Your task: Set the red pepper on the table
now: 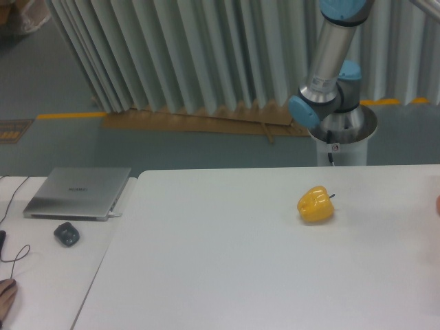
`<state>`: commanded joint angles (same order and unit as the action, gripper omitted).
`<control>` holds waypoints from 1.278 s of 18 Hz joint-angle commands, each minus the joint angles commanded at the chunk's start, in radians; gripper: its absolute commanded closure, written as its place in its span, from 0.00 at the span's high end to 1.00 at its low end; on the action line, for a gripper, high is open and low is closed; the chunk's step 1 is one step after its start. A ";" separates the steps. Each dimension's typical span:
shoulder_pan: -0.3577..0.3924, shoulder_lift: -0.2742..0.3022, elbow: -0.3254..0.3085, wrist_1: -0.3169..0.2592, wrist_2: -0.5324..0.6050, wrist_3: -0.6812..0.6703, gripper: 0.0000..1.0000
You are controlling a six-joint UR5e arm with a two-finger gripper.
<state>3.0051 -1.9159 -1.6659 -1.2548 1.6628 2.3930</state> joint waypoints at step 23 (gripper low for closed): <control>-0.005 0.017 0.011 -0.003 -0.005 0.032 0.58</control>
<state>3.0004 -1.8991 -1.6551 -1.2579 1.6582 2.4251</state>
